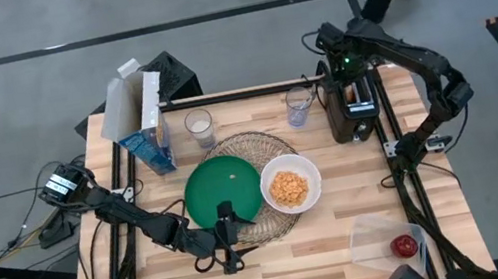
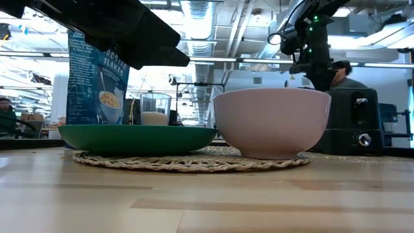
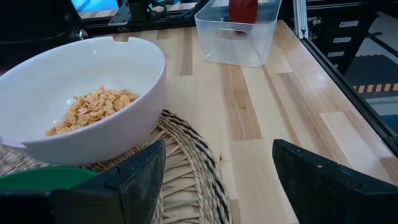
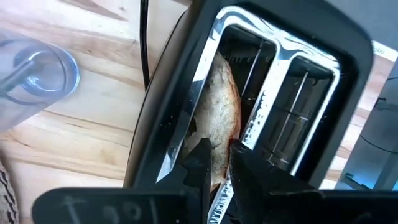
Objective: Arrange a breakfast setting
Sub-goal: Put the bagel on the green plate
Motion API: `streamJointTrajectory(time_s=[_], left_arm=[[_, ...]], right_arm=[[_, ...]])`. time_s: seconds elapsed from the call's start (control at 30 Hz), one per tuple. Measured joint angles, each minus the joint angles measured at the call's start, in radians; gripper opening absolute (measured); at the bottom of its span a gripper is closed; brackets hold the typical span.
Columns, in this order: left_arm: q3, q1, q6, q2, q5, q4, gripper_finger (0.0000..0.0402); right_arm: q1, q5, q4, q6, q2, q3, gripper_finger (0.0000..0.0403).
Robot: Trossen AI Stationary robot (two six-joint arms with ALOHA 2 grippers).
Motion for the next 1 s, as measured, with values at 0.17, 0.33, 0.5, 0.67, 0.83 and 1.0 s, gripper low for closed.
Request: streamJointTrajectory(time_s=[0.17,0.33,0.5,0.67,0.83,1.0], left_arm=[[0.0,0.0,0.0,0.0,0.002,0.001,0.0281],[0.0,0.0,0.0,0.0,0.003,0.003,0.0281],[0.0,0.001,0.0,0.0,0.003,0.003,0.0281],[0.0,0.001,0.0,0.0,0.004,0.002,0.0281],[0.0,0.001,0.0,0.0,0.004,0.002,0.0281],[0.0,0.001,0.0,0.0,0.003,0.002,0.0281]], right_arm=[[0.0,0.005,-0.03,0.0,0.0,0.044,0.0078],[0.0,0.009,-0.07,0.0,-0.002,0.106,0.0078],[0.001,0.009,-0.112,0.001,-0.002,0.17,0.0078],[0.002,0.009,-0.156,0.002,-0.002,0.231,0.0078],[0.007,0.01,-0.184,0.003,-0.003,0.285,0.0078],[0.032,0.008,-0.184,0.002,-0.003,0.336,0.0078]])
